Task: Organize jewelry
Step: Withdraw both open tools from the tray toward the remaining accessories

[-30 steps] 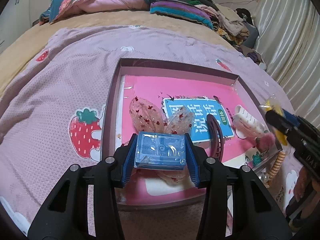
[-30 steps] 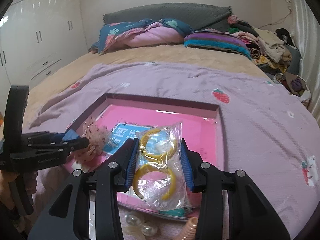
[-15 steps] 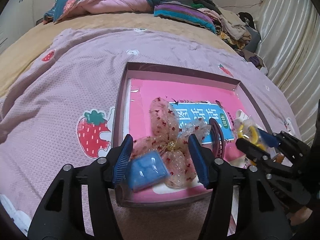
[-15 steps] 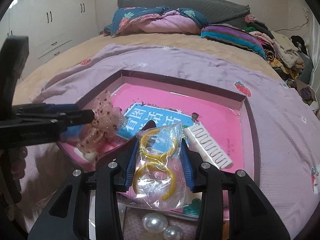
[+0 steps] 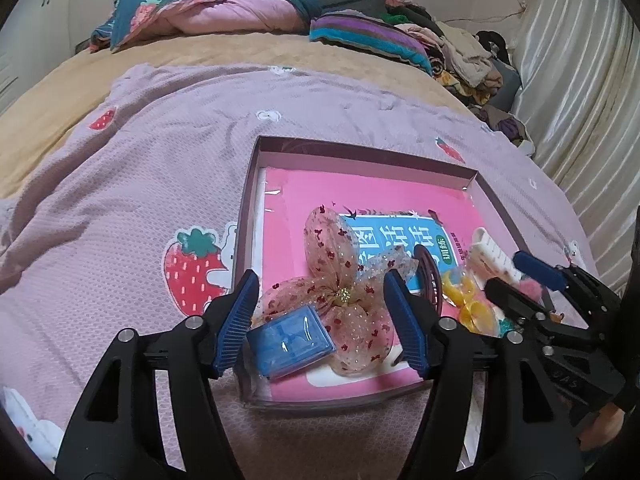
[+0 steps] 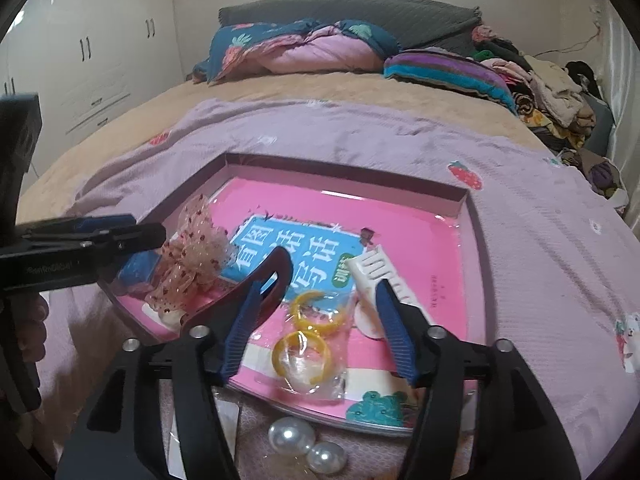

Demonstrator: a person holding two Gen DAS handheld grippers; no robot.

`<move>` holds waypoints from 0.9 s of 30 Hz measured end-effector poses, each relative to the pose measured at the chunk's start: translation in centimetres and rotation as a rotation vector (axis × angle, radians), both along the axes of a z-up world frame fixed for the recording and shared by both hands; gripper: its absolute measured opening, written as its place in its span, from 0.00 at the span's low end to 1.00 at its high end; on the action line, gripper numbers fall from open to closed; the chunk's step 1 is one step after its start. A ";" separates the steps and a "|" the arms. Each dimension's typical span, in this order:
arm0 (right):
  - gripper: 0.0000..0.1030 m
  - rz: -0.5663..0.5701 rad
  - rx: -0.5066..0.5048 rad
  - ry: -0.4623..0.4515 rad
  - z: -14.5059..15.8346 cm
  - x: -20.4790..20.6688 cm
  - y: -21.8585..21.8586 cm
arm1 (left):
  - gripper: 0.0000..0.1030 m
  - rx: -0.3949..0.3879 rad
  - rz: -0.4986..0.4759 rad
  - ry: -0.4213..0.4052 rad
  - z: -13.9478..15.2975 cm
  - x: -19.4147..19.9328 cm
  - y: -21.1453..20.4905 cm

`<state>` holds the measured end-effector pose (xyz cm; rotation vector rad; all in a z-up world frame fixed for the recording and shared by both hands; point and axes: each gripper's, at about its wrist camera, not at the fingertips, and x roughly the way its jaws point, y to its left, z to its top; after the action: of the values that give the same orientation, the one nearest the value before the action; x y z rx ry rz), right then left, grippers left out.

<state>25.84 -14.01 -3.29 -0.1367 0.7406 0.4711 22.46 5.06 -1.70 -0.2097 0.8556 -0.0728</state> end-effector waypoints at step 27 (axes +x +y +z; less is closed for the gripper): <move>0.85 -0.181 0.094 -0.174 7.7 -4.9 -7.6 | 0.89 -0.007 0.000 -0.173 7.1 -5.0 -0.9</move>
<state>20.94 -21.62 4.40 -0.0219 0.5534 0.3159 17.42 4.16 5.42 -0.2071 0.6832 -0.0926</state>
